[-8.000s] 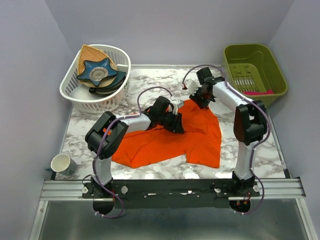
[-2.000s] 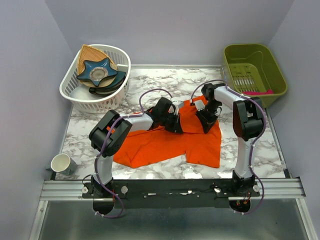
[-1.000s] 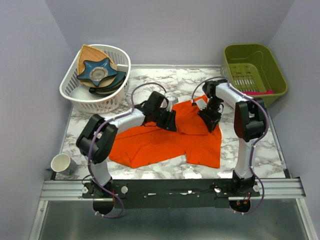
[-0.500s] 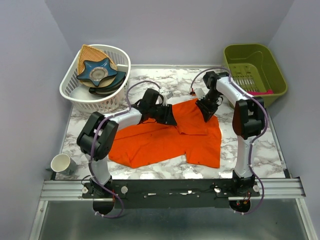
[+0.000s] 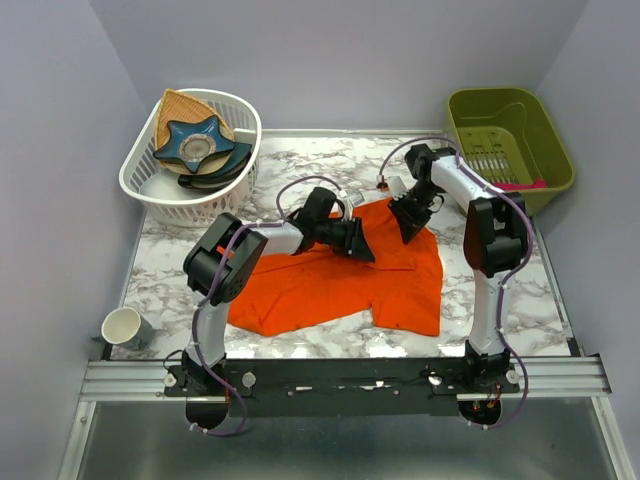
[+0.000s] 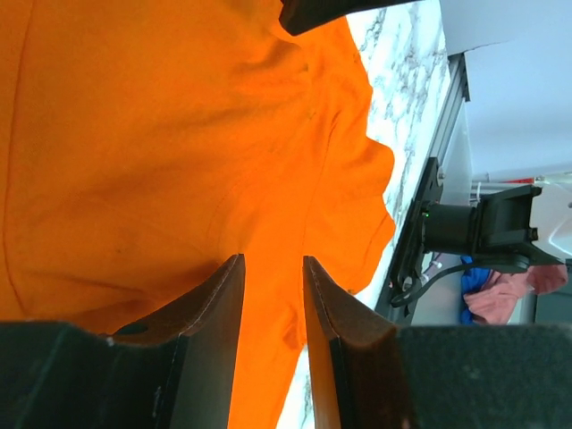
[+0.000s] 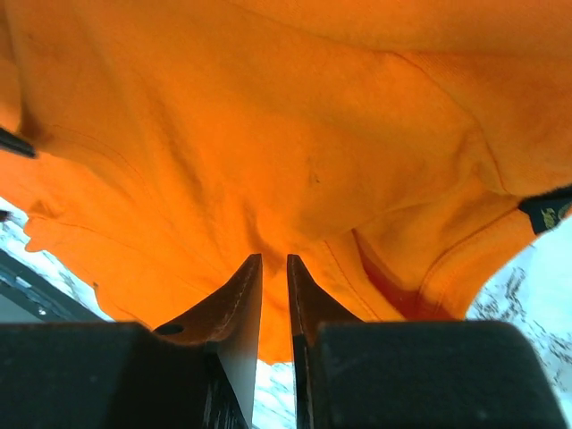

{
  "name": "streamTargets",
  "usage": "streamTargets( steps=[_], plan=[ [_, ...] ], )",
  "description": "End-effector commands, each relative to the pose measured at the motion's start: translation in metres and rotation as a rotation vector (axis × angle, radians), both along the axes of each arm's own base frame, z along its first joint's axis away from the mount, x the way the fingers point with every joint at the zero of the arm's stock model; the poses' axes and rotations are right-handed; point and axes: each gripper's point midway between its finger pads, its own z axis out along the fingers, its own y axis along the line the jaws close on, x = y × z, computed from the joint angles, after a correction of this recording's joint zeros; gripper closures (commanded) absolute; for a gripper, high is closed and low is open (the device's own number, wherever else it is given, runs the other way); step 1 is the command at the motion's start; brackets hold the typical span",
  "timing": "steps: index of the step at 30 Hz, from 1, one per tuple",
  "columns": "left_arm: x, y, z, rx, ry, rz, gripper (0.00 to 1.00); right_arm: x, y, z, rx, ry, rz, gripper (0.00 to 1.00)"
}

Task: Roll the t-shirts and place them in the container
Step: Fold the T-shirt at the center of the board.

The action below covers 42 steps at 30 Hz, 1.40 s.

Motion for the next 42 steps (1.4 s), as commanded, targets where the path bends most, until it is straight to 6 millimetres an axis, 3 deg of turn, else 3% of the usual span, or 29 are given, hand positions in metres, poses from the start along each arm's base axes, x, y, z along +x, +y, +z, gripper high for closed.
streamTargets(
  steps=[1, 11, 15, 19, 26, 32, 34, 37, 40, 41, 42],
  plan=[
    [-0.002, -0.011, -0.012, 0.004, 0.020, -0.028, 0.59, -0.002, 0.012, -0.013, 0.066, 0.045, 0.007, 0.75],
    [-0.002, -0.018, -0.048, 0.054, 0.043, -0.035, 0.57, -0.014, 0.009, -0.022, 0.060, 0.107, 0.043, 0.75],
    [-0.006, -0.015, -0.039, 0.038, 0.020, -0.052, 0.56, -0.014, -0.005, -0.033, -0.021, 0.096, 0.048, 0.75],
    [-0.006, 0.000, -0.033, 0.053, 0.014, -0.040, 0.54, -0.009, -0.015, -0.039, -0.088, 0.084, 0.030, 0.75],
    [-0.005, 0.034, -0.050, 0.147, 0.056, 0.011, 0.54, -0.013, -0.029, -0.046, -0.165, 0.100, 0.023, 0.75],
    [-0.002, 0.037, -0.046, 0.137, 0.078, 0.014, 0.53, -0.012, -0.033, -0.049, -0.192, 0.097, 0.022, 0.74],
    [-0.008, 0.032, -0.030, 0.059, 0.095, -0.035, 0.52, -0.012, -0.033, -0.050, -0.195, 0.104, 0.017, 0.74],
    [-0.014, 0.025, 0.009, -0.069, 0.091, -0.120, 0.51, -0.010, -0.034, -0.046, -0.204, 0.095, 0.006, 0.75],
    [-0.006, 0.033, 0.038, -0.097, 0.057, -0.135, 0.50, -0.001, -0.025, -0.025, -0.154, 0.045, 0.002, 0.74],
    [-0.004, 0.038, 0.050, -0.100, 0.026, -0.131, 0.50, 0.003, -0.022, -0.008, -0.124, 0.001, 0.002, 0.74],
    [-0.005, 0.050, 0.049, -0.063, -0.006, -0.145, 0.50, -0.001, -0.022, 0.000, -0.106, -0.015, 0.011, 0.72]
  ],
)
